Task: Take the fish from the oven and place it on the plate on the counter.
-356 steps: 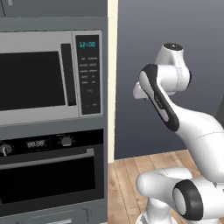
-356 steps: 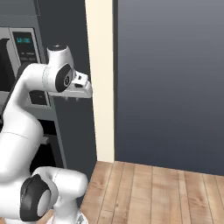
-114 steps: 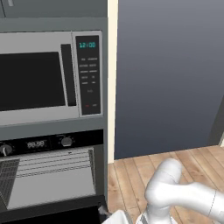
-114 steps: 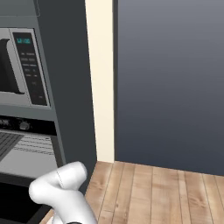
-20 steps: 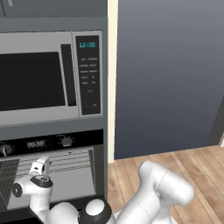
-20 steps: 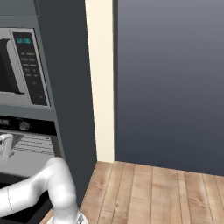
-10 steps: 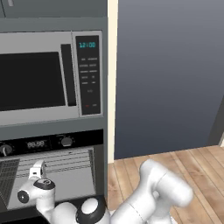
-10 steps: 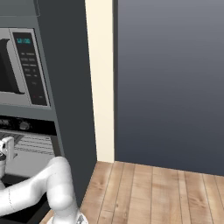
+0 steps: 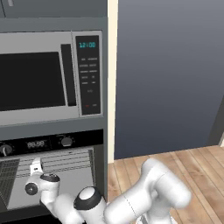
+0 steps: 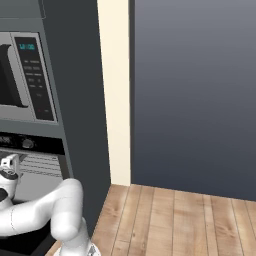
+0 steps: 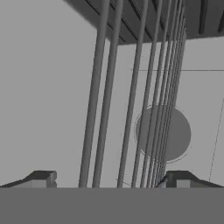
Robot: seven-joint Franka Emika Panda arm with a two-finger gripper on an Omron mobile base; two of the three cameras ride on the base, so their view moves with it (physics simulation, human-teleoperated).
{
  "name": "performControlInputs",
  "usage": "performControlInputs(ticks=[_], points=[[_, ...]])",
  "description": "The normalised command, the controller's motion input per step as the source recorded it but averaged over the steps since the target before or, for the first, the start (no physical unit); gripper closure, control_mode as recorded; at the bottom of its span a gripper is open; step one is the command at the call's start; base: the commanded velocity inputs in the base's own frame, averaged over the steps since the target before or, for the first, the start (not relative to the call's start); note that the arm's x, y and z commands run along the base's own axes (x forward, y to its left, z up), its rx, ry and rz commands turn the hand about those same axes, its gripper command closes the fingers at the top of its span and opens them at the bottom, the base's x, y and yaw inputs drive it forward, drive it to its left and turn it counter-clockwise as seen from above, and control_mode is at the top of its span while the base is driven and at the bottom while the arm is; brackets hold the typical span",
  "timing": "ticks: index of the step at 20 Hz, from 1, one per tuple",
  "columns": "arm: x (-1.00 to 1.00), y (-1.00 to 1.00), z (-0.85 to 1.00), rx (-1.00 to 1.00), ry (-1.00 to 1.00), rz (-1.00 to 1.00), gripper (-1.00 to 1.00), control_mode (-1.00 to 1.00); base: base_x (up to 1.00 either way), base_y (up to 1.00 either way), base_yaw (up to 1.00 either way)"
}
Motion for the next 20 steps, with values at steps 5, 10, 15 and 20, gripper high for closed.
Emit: performControlInputs(ticks=[5,10,15,20], points=[[0.02,0.13,-0.86,-0.08,0.0,0.05,-1.0,-1.0,0.0,0.0,0.0],[0.29,0.25,-1.0,-0.02,0.0,0.06,-1.0,-1.0,0.0,0.0,0.0],[0.02,0.2,-0.7,-0.02,0.0,0.06,-1.0,-1.0,0.0,0.0,0.0],[0.0,0.21,-0.5,-0.03,0.0,0.03,-1.0,-1.0,0.0,0.0,0.0]])
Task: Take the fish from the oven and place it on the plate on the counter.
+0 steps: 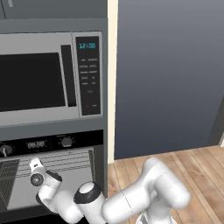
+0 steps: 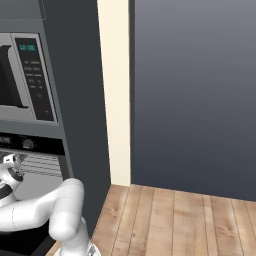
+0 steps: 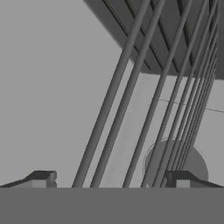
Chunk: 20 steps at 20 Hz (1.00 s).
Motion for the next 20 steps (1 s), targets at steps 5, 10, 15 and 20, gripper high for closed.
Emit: performControlInputs(ticks=[5,10,15,20], points=[[-0.16,0.09,-0.51,0.0,-0.07,0.01,-1.0,-1.0,0.0,0.0,0.0],[-0.73,0.05,-0.76,0.0,-0.2,0.0,-1.0,-1.0,0.0,0.0,0.0],[-0.11,0.15,-1.0,-0.03,-0.17,0.0,-1.0,-1.0,0.0,0.0,0.0],[0.16,0.15,-0.92,-0.02,-0.17,0.0,-1.0,-1.0,0.0,0.0,0.0]])
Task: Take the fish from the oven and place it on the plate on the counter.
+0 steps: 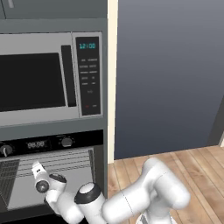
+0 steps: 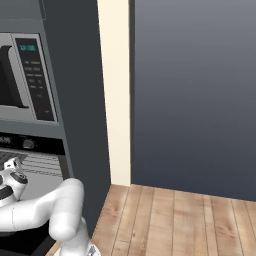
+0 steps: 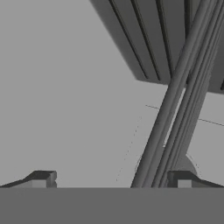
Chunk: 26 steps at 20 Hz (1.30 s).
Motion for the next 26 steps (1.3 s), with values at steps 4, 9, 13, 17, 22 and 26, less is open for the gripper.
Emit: performControlInputs(ticks=[4,9,13,17,22,26], points=[[0.08,0.11,-0.82,-0.01,-0.1,0.0,-1.0,-1.0,0.0,0.0,0.0],[0.09,0.11,-0.51,0.0,-0.02,0.0,-1.0,-1.0,0.0,0.0,0.0],[0.11,0.1,-0.32,0.0,0.0,0.0,1.0,-1.0,0.0,0.0,0.0],[0.06,0.07,-0.28,0.0,0.0,0.0,1.0,-1.0,0.0,0.0,0.0],[0.0,0.01,-0.3,0.0,0.0,0.0,1.0,-1.0,0.0,0.0,0.0],[-0.3,0.01,-0.26,0.0,0.02,0.02,1.0,-1.0,0.0,0.0,0.0]])
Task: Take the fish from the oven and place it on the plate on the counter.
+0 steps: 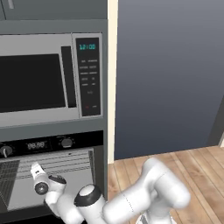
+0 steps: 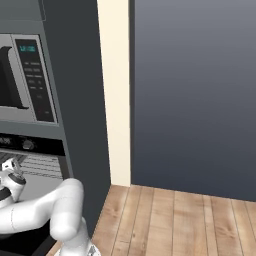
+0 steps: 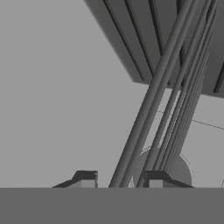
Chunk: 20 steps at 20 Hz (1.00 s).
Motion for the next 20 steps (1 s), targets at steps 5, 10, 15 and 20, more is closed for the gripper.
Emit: performControlInputs(ticks=[5,10,15,20], points=[[-0.64,0.0,-0.38,0.0,0.04,0.02,1.0,-1.0,0.0,0.0,0.0],[-0.83,0.0,-0.37,0.0,0.05,0.02,1.0,-1.0,0.0,0.0,0.0],[-1.0,0.0,-0.34,0.0,0.05,0.05,1.0,-1.0,0.0,0.0,0.0],[-1.0,0.0,-0.31,0.0,0.09,0.07,1.0,-1.0,0.0,0.0,0.0]])
